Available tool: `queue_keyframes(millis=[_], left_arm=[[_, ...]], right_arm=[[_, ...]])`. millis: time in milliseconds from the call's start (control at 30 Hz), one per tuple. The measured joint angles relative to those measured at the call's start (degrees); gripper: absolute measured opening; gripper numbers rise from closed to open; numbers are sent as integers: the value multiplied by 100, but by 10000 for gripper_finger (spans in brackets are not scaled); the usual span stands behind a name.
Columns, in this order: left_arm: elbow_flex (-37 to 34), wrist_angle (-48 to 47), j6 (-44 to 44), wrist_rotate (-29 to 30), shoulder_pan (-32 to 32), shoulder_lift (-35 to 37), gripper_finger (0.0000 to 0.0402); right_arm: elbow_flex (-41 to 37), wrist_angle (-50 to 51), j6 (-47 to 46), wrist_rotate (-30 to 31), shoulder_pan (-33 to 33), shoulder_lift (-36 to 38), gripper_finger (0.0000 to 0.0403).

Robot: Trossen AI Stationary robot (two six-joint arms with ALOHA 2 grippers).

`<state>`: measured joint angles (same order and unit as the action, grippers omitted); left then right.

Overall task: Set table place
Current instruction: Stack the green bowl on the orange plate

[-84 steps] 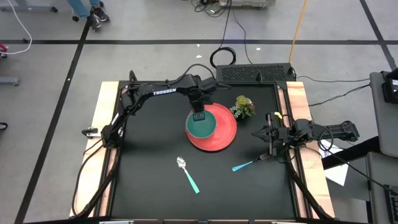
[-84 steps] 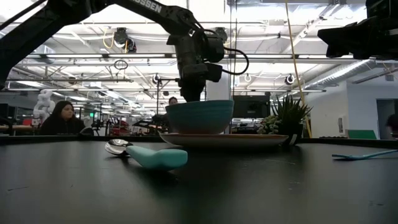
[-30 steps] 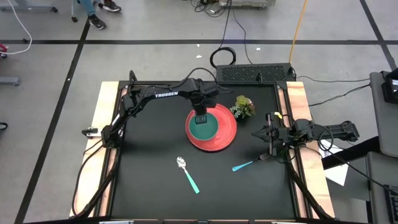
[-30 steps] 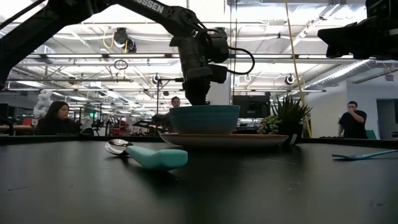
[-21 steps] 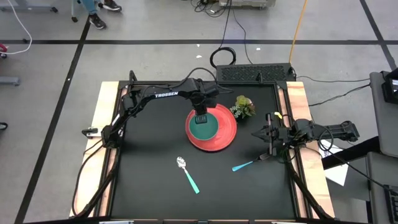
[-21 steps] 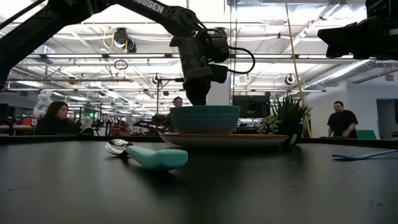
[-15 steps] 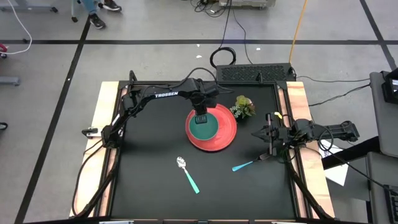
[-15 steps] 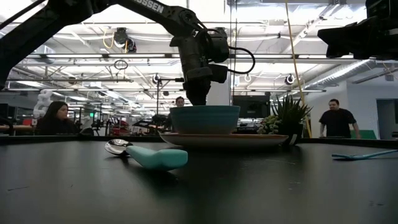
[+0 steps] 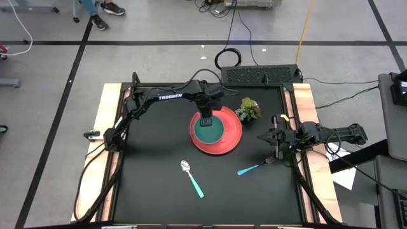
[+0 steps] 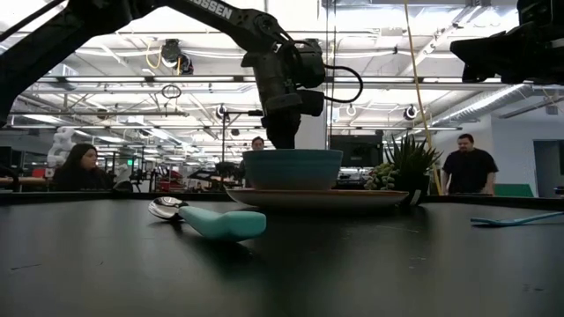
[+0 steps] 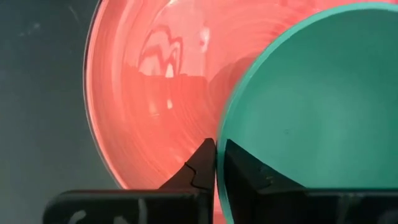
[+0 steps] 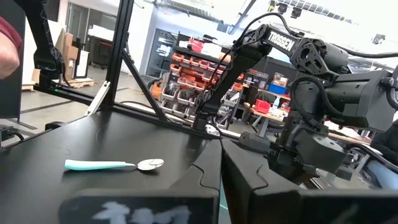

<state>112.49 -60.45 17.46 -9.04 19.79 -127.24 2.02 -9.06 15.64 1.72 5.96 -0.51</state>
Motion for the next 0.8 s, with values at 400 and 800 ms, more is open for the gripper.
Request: queue_keyframes(millis=[400,800], left_arm=[[-310,98,-14,40,24,-2,132],[-592,335,5,98,74,-9,132]], right_arm=[[0,-11,0,1,0,0,0],[0,-15,0,1,1,0,0]])
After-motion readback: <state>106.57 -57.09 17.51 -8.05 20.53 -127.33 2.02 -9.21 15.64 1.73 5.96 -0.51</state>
